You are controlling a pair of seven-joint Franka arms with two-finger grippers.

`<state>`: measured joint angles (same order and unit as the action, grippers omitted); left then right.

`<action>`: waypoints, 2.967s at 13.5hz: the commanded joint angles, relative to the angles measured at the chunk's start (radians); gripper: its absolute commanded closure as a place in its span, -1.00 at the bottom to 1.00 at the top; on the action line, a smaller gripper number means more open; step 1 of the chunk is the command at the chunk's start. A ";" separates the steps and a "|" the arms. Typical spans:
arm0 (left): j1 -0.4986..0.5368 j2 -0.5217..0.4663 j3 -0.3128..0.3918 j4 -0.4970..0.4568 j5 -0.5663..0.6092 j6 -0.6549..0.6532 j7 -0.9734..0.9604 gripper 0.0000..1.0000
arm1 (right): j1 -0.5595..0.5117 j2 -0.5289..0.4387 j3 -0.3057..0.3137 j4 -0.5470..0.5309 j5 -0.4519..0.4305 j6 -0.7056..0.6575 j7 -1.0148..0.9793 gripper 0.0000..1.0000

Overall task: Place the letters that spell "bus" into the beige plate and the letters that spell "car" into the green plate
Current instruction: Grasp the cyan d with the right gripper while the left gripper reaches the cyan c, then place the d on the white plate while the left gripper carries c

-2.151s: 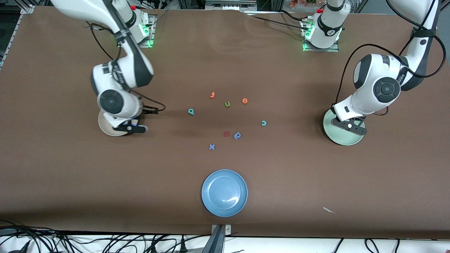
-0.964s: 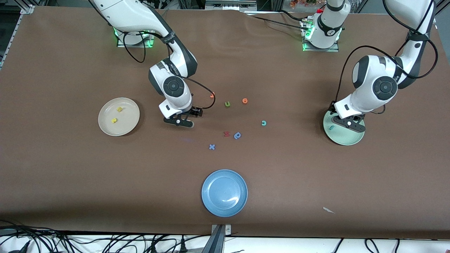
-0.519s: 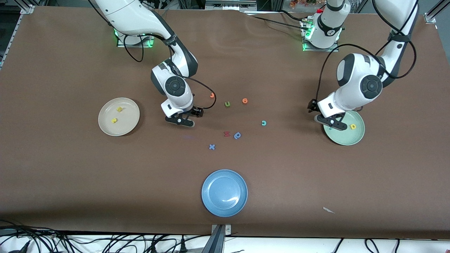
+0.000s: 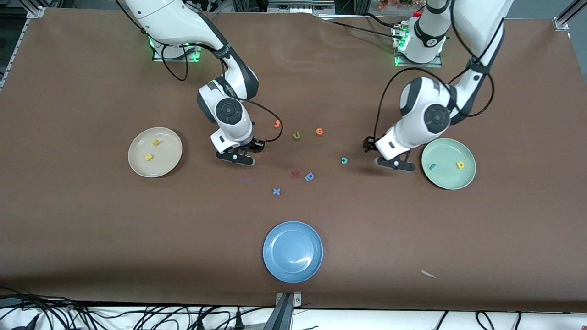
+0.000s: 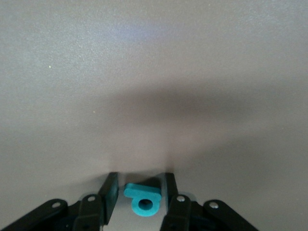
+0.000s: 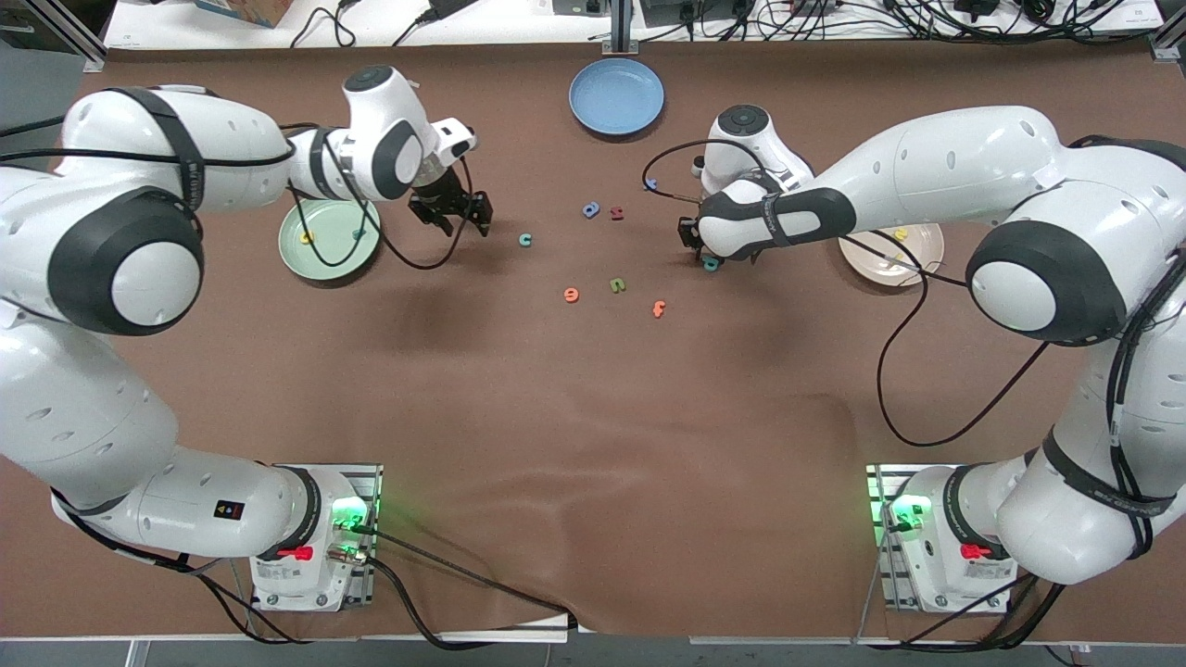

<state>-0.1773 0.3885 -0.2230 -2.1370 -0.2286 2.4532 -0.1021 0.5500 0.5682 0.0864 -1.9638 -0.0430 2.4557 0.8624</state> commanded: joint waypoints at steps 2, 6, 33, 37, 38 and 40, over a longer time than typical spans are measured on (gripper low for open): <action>-0.068 0.108 0.002 0.143 -0.029 -0.005 -0.114 -0.49 | 0.007 -0.001 -0.007 -0.023 0.005 0.003 0.009 0.38; -0.119 0.154 0.004 0.167 -0.029 0.059 -0.134 -0.49 | 0.007 -0.001 -0.007 -0.023 0.005 -0.001 0.009 0.53; -0.032 0.067 0.036 0.160 0.133 -0.107 -0.048 0.91 | -0.113 -0.047 -0.412 0.068 0.049 -0.403 -0.925 -0.99; 0.047 -0.054 0.037 0.123 0.274 -0.276 0.010 0.98 | -0.111 -0.115 -0.413 0.140 0.054 -0.486 -0.924 -0.99; 0.083 -0.089 0.040 0.094 0.279 -0.286 0.074 0.98 | -0.113 -0.145 -0.415 0.163 0.054 -0.512 -0.924 -0.99; 0.128 -0.153 0.071 0.027 0.281 -0.286 0.197 0.98 | -0.111 -0.204 -0.425 0.203 0.054 -0.556 -0.922 -0.99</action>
<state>-0.0938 0.3291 -0.1695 -2.0127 0.0316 2.1692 -0.0175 0.4394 0.4371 -0.3296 -1.7848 -0.0078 1.9555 -0.0444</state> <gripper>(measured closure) 0.767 0.004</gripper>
